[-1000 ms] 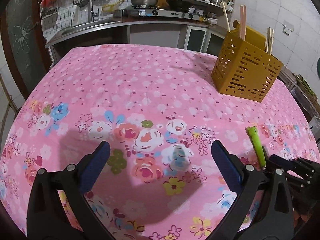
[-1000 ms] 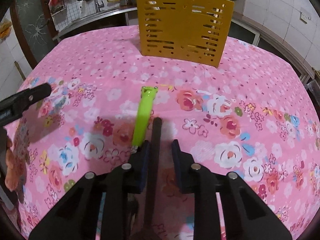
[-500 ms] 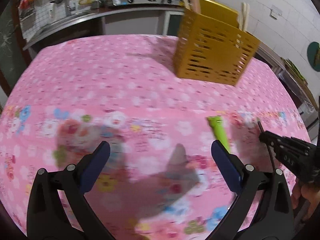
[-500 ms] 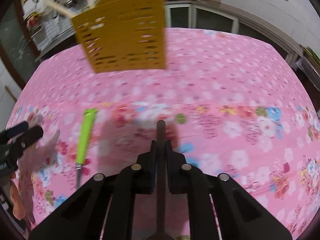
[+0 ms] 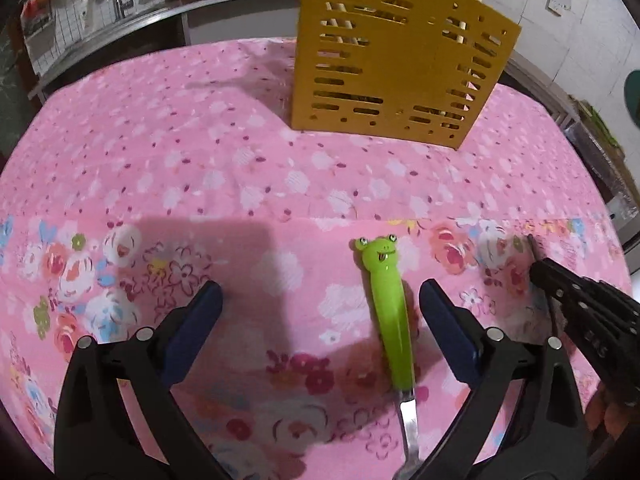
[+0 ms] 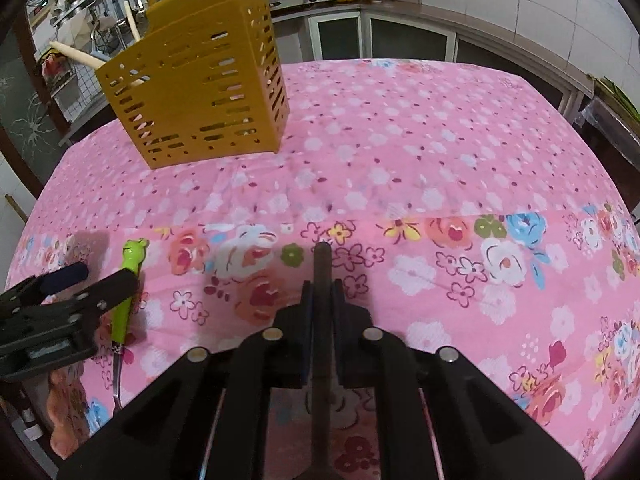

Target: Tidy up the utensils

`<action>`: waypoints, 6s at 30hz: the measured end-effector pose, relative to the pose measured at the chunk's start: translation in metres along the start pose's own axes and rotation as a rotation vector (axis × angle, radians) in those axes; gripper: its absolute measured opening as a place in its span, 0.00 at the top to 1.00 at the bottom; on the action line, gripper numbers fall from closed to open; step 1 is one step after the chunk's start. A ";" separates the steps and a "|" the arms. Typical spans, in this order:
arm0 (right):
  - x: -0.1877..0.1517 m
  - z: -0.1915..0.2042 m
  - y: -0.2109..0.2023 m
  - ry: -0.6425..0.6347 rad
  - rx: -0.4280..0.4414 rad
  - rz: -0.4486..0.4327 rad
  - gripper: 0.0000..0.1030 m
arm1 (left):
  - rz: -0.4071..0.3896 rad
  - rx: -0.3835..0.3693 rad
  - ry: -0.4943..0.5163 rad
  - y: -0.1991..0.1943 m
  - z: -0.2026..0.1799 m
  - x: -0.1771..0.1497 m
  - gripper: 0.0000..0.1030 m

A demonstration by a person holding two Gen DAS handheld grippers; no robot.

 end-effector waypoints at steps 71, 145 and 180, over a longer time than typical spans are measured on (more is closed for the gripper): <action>0.058 0.006 -0.088 0.004 0.082 -0.267 0.91 | -0.404 -0.117 0.109 -0.163 0.004 0.054 0.79; 0.214 0.051 -0.088 -0.078 0.216 -0.728 0.91 | -0.695 0.035 0.316 -0.162 -0.039 0.218 0.79; 0.052 0.040 -0.125 -0.041 0.147 -0.594 0.15 | -0.695 0.010 0.065 -0.206 0.049 0.033 0.05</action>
Point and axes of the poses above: each gripper's, at about its wrist camera, not at the fingertips, and y roughly the way its jaws point, z to its left, x to its top, the point moved 4 cm from there along y, roughly the way its jaws point, and after that the axes turned 2 degrees about -x, right-handed, at the moved point
